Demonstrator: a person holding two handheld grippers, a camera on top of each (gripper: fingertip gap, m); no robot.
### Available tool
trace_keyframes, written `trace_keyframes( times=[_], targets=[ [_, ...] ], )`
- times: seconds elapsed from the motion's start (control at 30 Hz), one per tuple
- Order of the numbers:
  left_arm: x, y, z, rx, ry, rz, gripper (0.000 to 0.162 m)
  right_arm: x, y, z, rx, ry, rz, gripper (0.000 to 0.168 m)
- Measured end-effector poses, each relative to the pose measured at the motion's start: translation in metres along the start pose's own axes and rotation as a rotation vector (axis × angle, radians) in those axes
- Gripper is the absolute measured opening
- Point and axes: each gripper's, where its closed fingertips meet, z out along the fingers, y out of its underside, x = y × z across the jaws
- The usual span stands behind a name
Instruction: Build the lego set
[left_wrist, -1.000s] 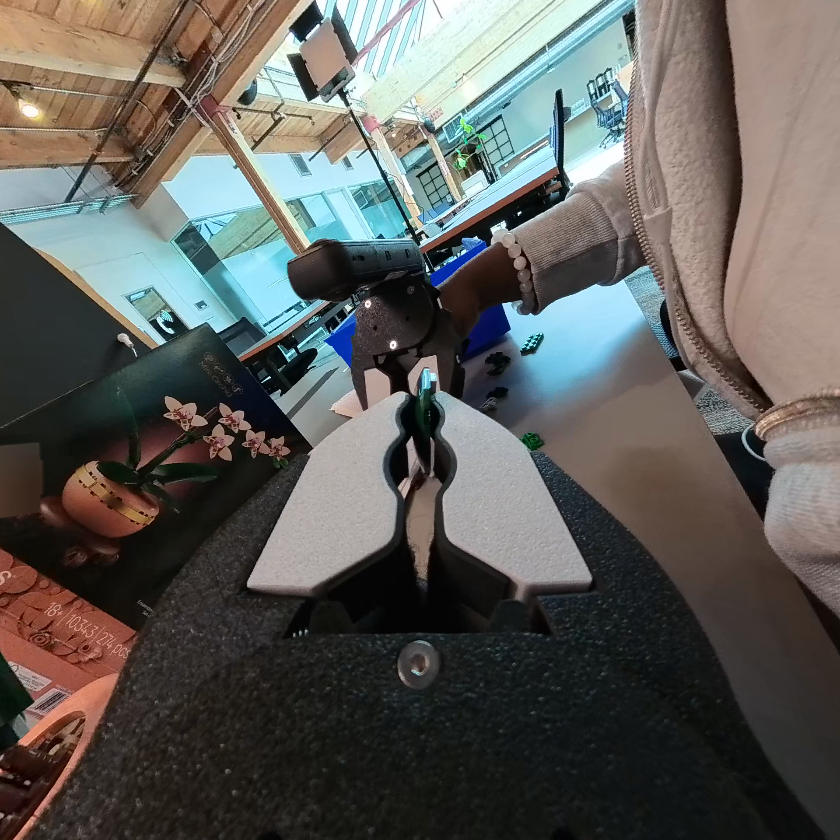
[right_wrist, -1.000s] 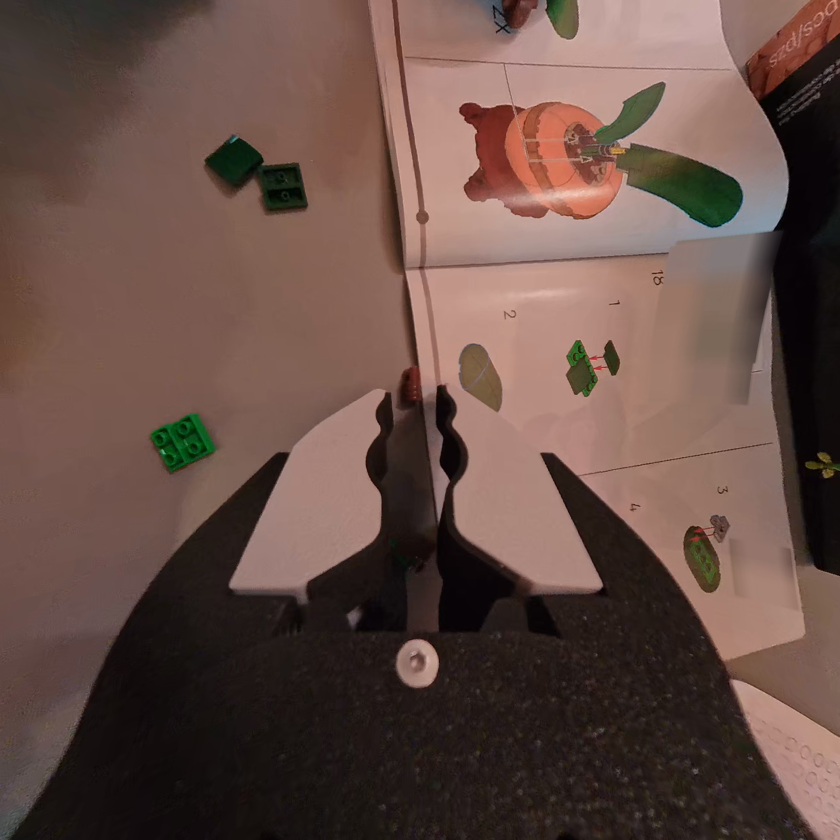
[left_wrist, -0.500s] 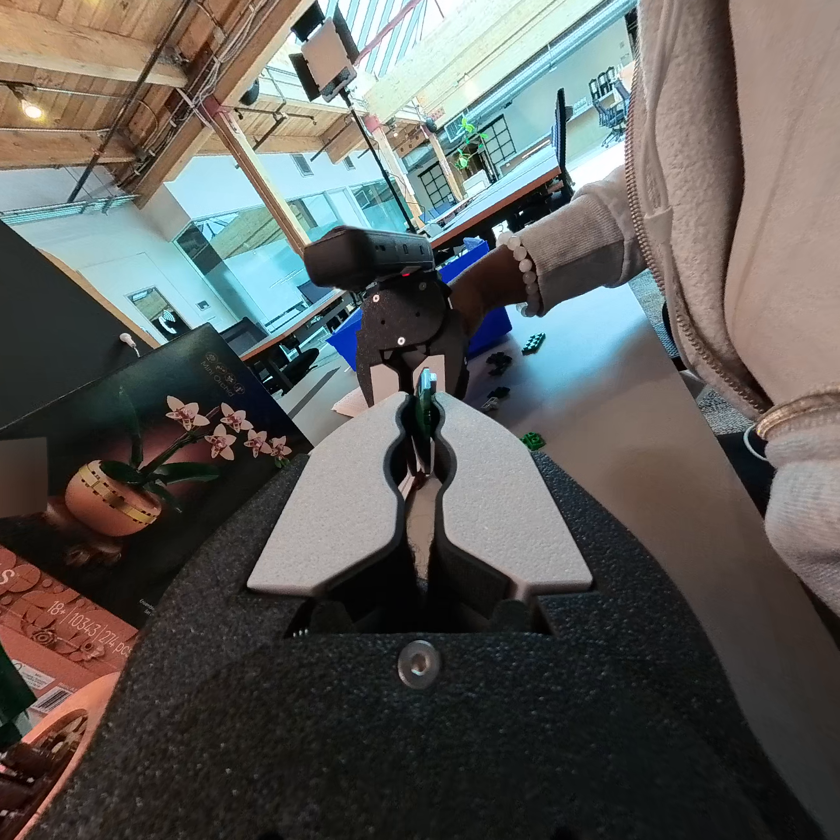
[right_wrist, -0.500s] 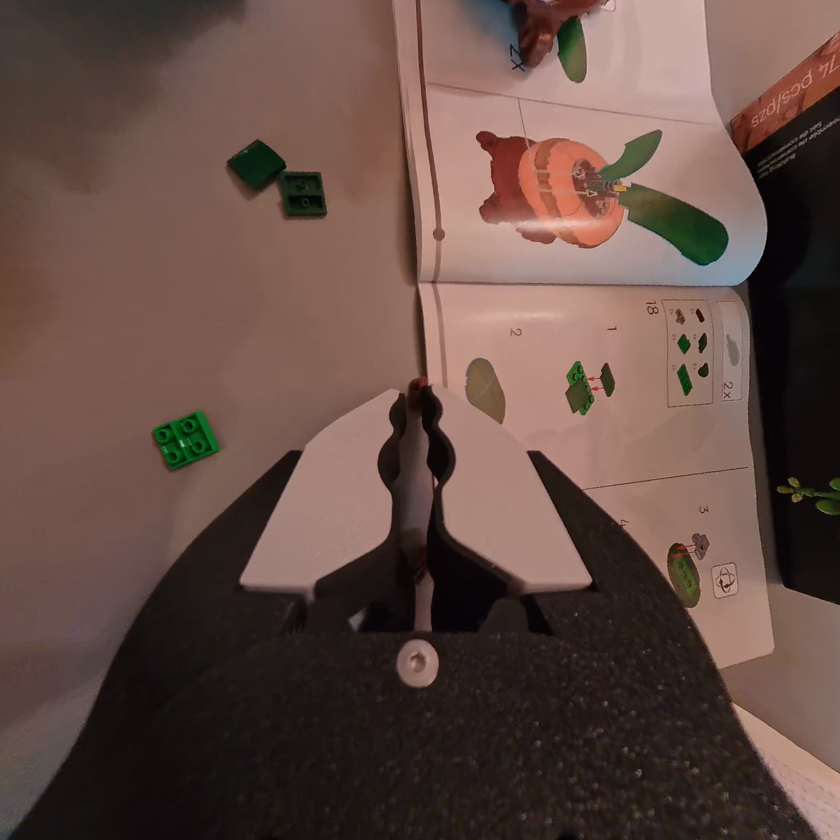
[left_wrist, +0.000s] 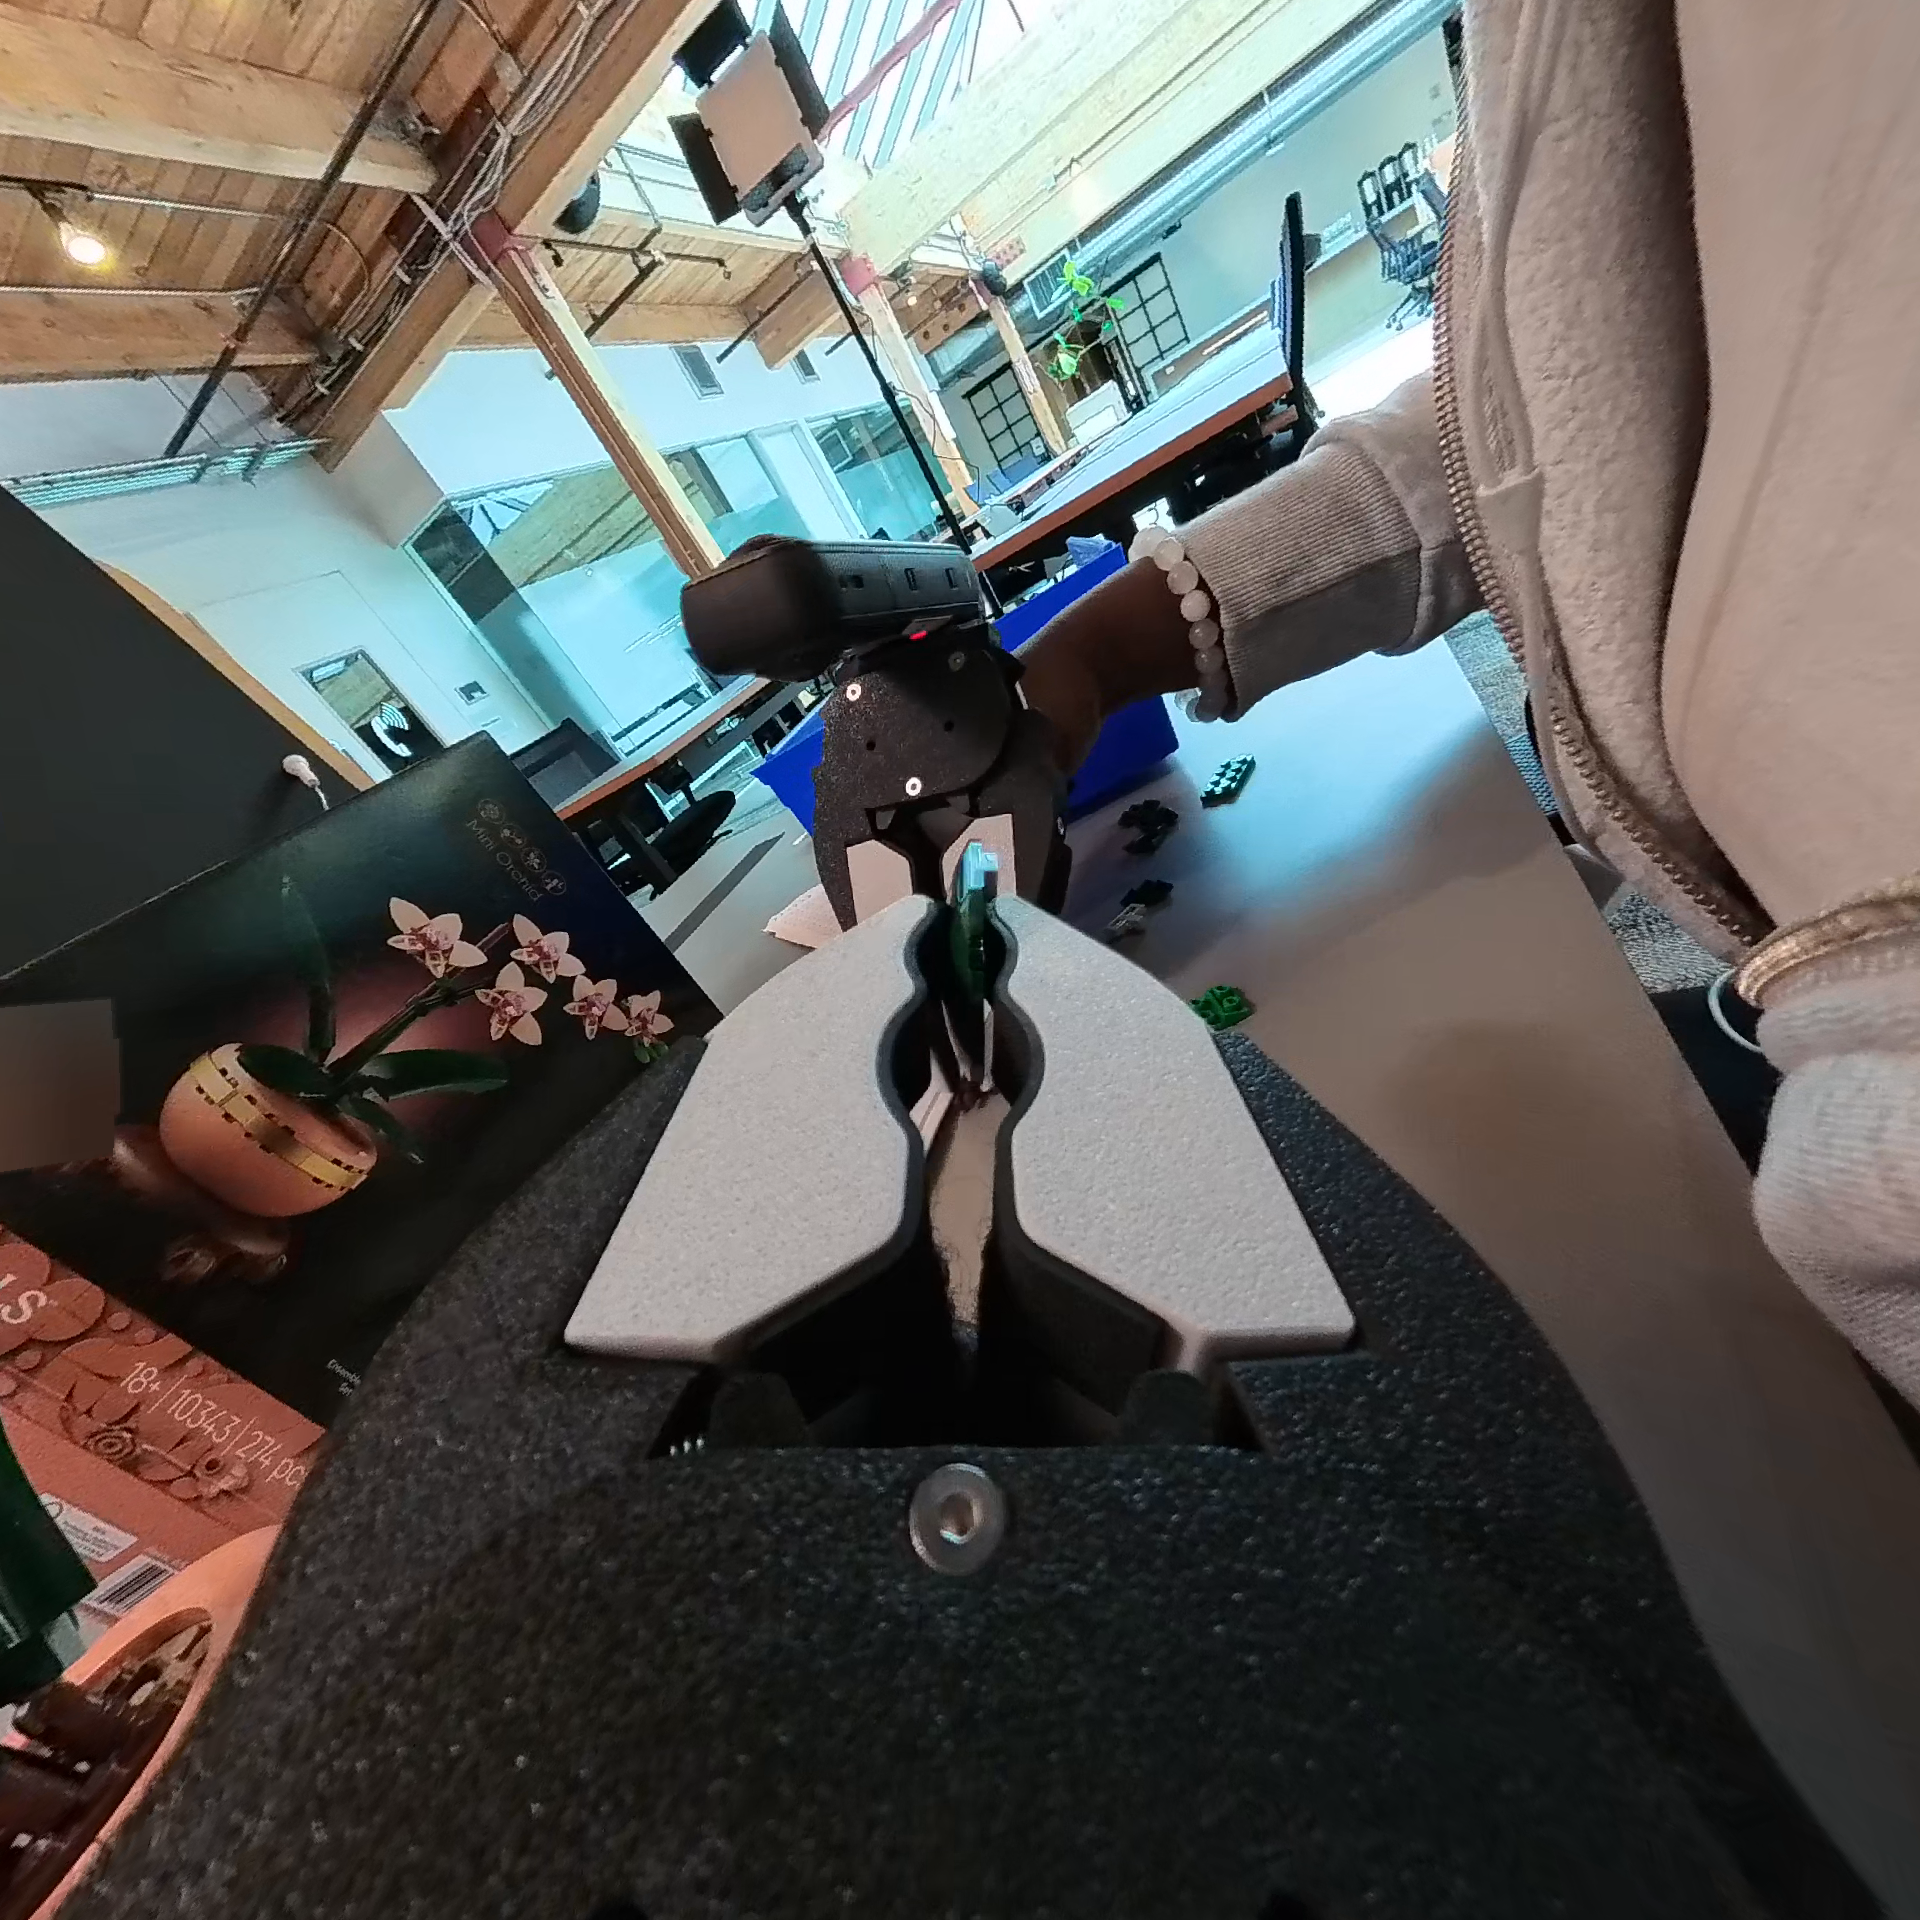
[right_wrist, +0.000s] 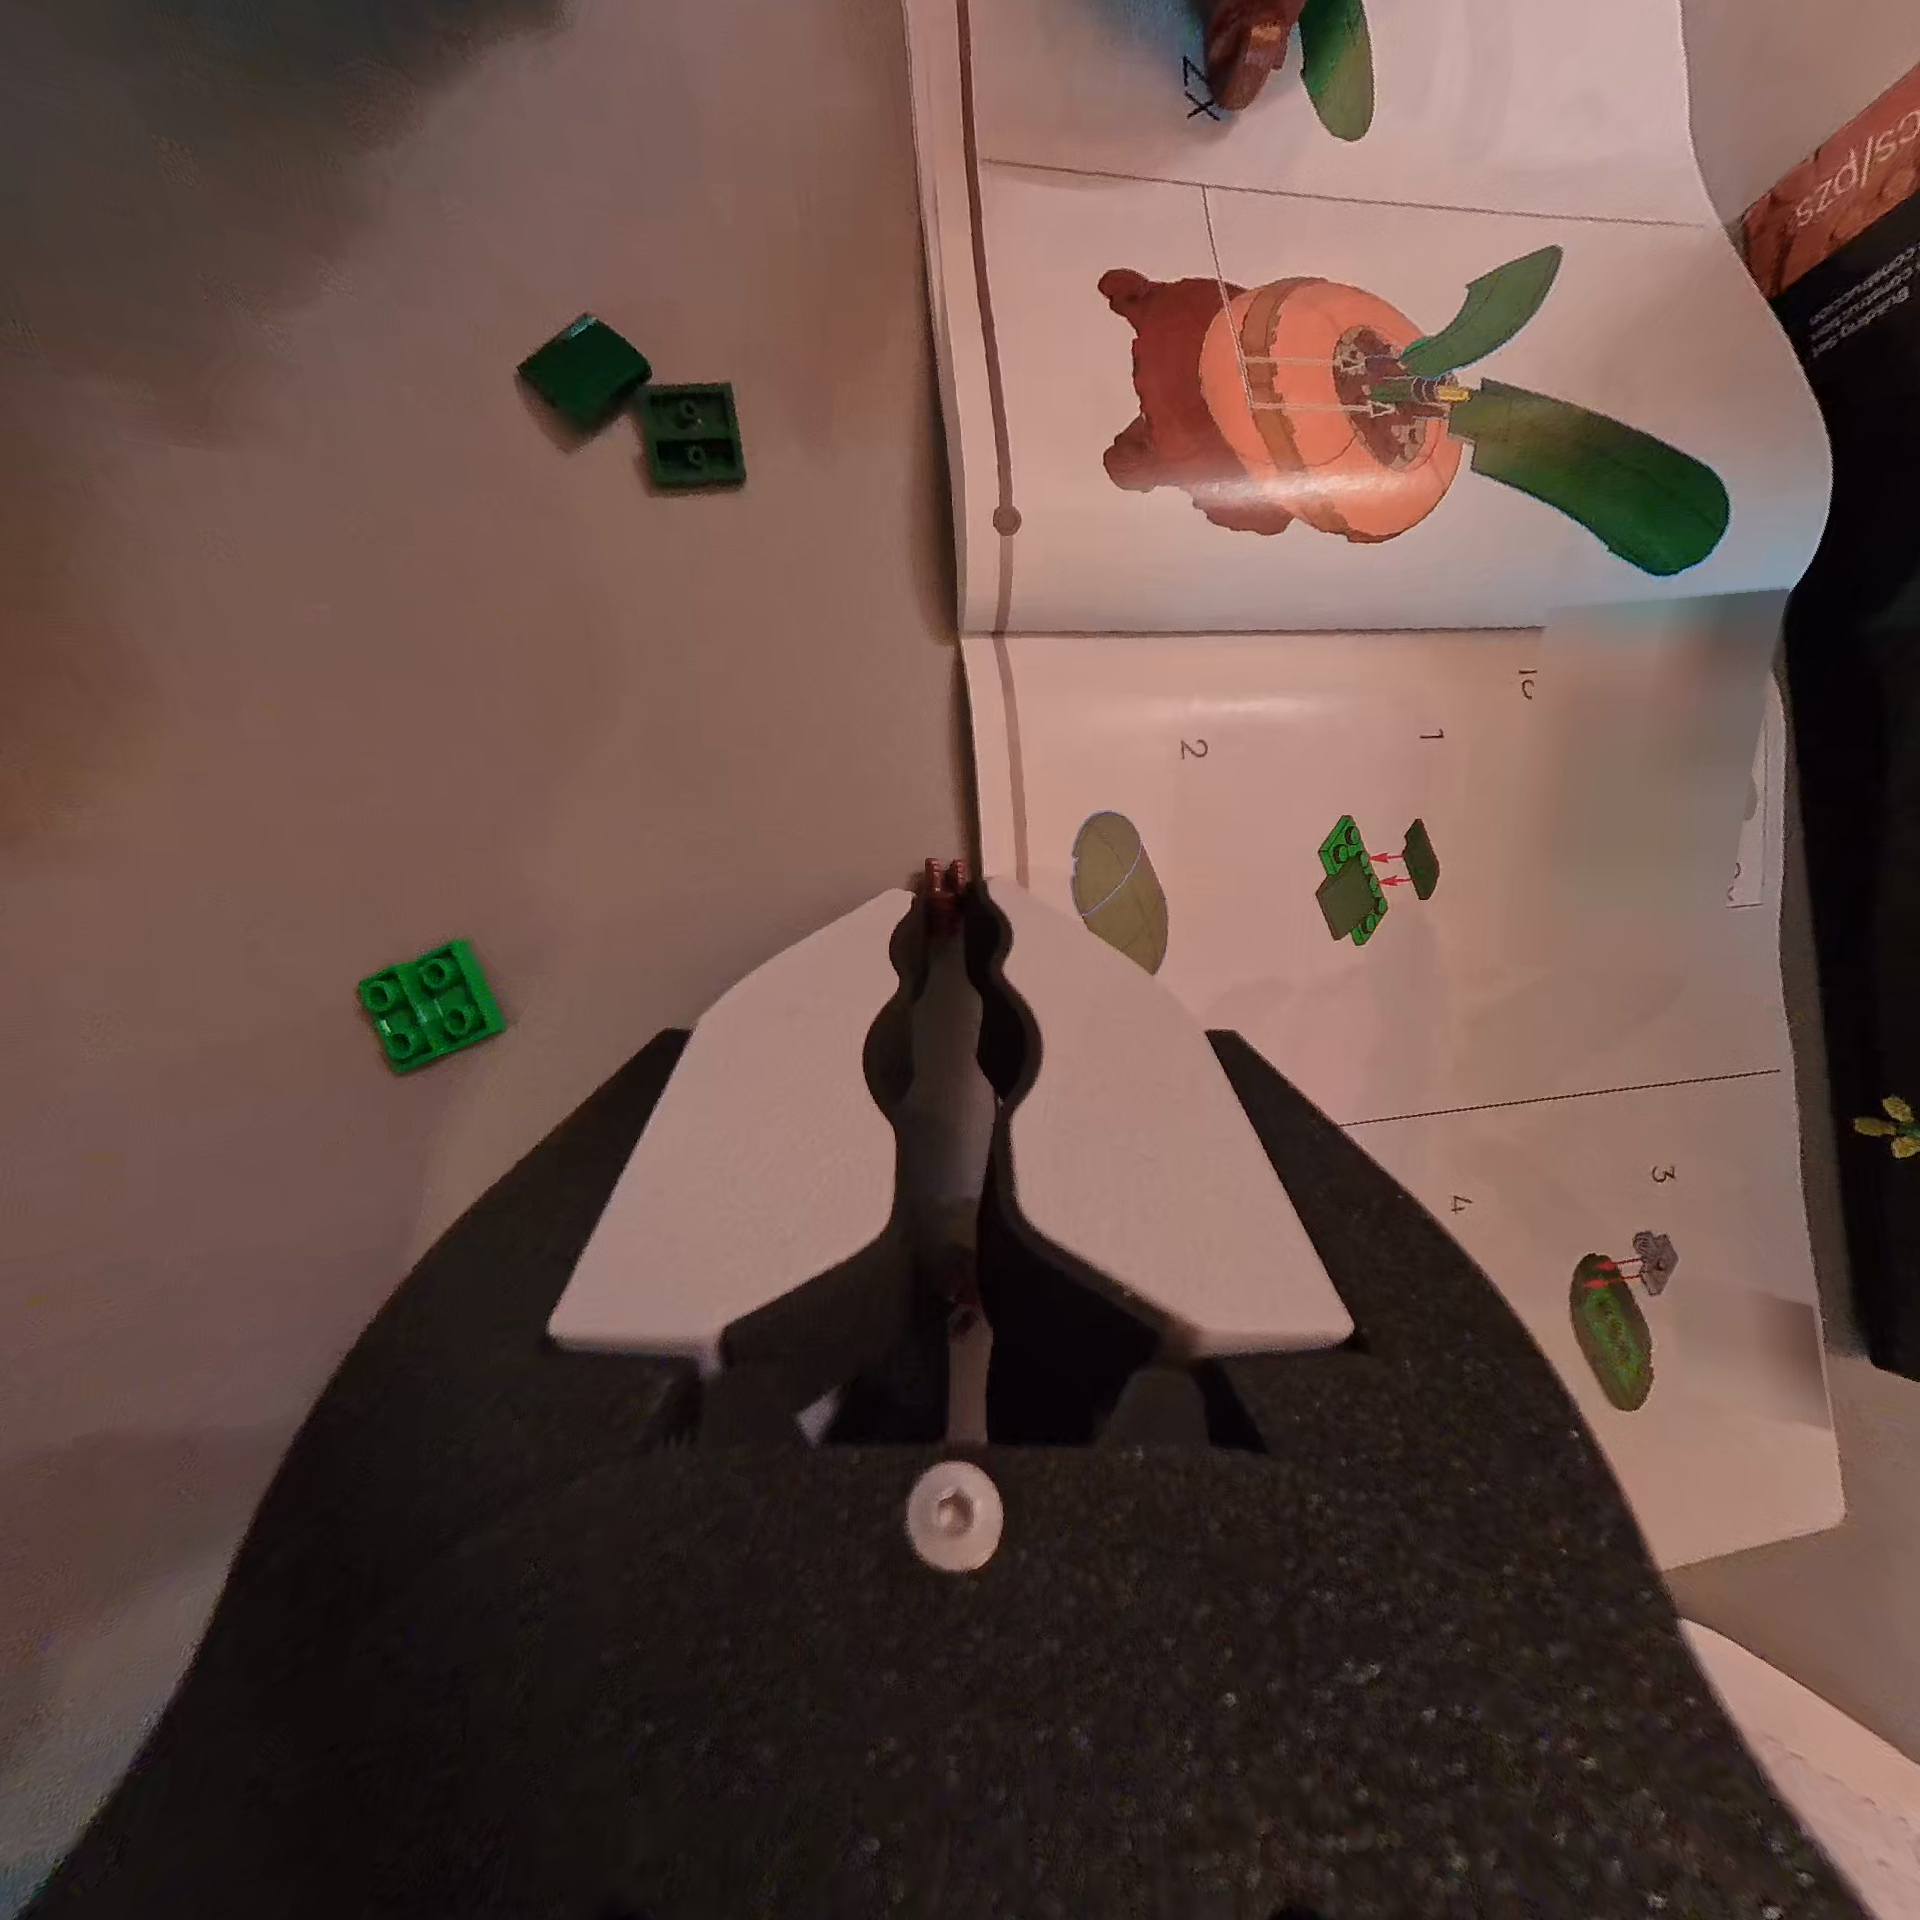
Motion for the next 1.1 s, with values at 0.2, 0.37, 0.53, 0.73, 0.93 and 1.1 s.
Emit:
trace_keyframes(
  times=[0.2, 0.37, 0.53, 0.73, 0.93, 1.1],
  targets=[
    [-0.0014, 0.0015, -0.0002, -0.007, -0.006, 0.001, 0.005, 0.0003, 0.0013, 0.0008, 0.007, -0.051, 0.138, 0.007],
    [-0.0018, 0.0021, 0.0, -0.01, -0.007, 0.003, 0.005, -0.0014, 0.0004, 0.0, 0.001, -0.018, 0.089, 0.008],
    [-0.001, 0.0021, 0.0005, -0.013, -0.005, 0.004, 0.005, -0.006, -0.0004, -0.001, 0.009, -0.006, 0.063, 0.011],
    [-0.0009, 0.0023, 0.0001, -0.013, -0.005, 0.005, 0.005, -0.0051, -0.003, -0.0025, 0.031, -0.003, 0.075, 0.011],
    [-0.0009, 0.0028, 0.0011, -0.015, -0.004, 0.008, 0.005, -0.004, -0.0003, -0.0032, 0.027, 0.0, 0.082, 0.012],
    [-0.0004, 0.0028, 0.0017, -0.016, -0.003, 0.009, 0.005, -0.0054, -0.0015, -0.0022, 0.054, -0.048, 0.114, 0.012]
  ],
)
